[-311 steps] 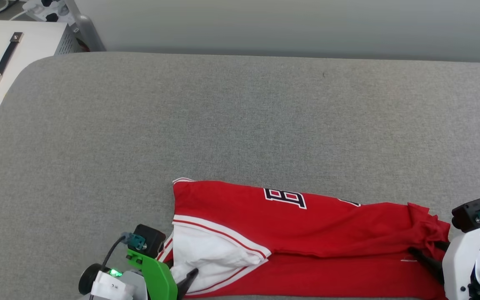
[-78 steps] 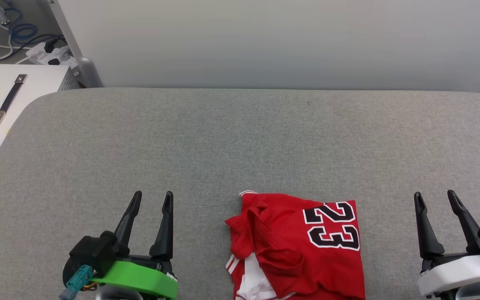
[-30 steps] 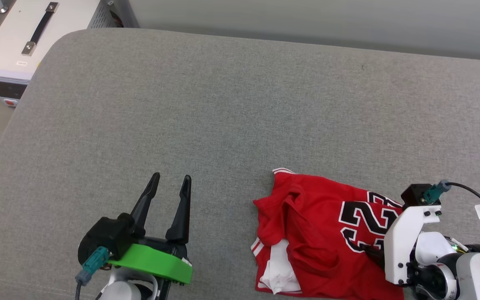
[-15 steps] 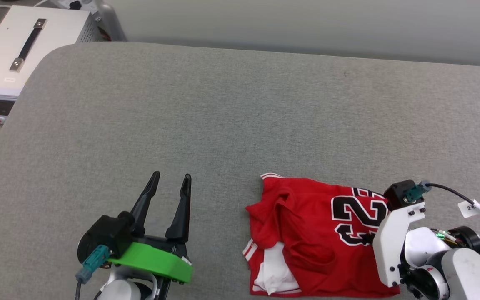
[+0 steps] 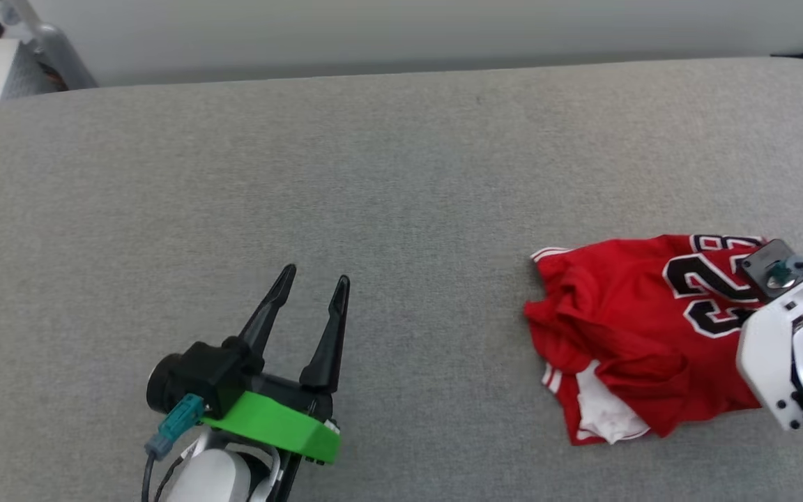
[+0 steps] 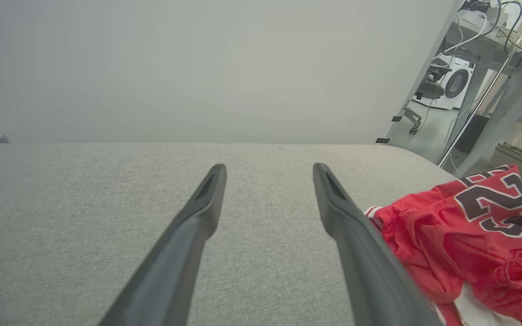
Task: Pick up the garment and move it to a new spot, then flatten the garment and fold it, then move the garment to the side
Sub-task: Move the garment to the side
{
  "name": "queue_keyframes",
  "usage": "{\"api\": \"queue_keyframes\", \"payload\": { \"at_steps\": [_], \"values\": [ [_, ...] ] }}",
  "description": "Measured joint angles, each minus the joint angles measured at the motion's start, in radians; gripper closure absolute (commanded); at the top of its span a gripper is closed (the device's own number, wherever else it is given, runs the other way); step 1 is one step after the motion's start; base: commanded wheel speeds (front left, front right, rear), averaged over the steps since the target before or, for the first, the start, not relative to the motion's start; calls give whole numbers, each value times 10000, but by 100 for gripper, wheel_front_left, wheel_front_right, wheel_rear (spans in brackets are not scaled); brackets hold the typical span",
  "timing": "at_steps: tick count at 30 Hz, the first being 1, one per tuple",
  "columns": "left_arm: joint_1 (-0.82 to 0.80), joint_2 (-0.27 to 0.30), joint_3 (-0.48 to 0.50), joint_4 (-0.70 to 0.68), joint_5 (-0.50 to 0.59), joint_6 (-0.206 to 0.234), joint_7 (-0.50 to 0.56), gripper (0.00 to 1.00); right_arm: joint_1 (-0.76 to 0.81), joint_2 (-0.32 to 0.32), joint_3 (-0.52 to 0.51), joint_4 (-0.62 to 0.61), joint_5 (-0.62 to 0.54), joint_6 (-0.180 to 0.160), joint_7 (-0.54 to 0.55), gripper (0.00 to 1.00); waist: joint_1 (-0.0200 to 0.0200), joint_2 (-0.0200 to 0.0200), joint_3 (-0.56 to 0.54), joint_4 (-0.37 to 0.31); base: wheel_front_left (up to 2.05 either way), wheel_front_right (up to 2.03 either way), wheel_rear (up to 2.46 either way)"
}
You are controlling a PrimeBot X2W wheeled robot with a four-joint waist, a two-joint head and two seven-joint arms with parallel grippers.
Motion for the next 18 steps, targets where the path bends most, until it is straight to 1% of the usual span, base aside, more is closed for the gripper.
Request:
{"api": "queue_keyframes", "payload": {
  "at_steps": [5,8,12,18],
  "values": [
    [-594,286,-495,-180,163,0,0,0,-480,-1214,134,395,88,2,-646,100,0,0,555,-603,0,0,0],
    [-951,495,-784,-307,274,0,0,0,-856,-1666,136,905,67,4,-1212,100,0,0,981,-914,0,0,0],
    [-1382,780,-1156,-462,382,0,0,0,-1394,-1952,12,1831,-82,4,-2050,100,1,0,1603,-1319,0,0,0],
    [-1918,1141,-1427,-876,493,0,0,0,-2401,-1998,-487,3204,-640,6,-3250,100,1,0,2531,-1860,0,0,0]
  ]
}}
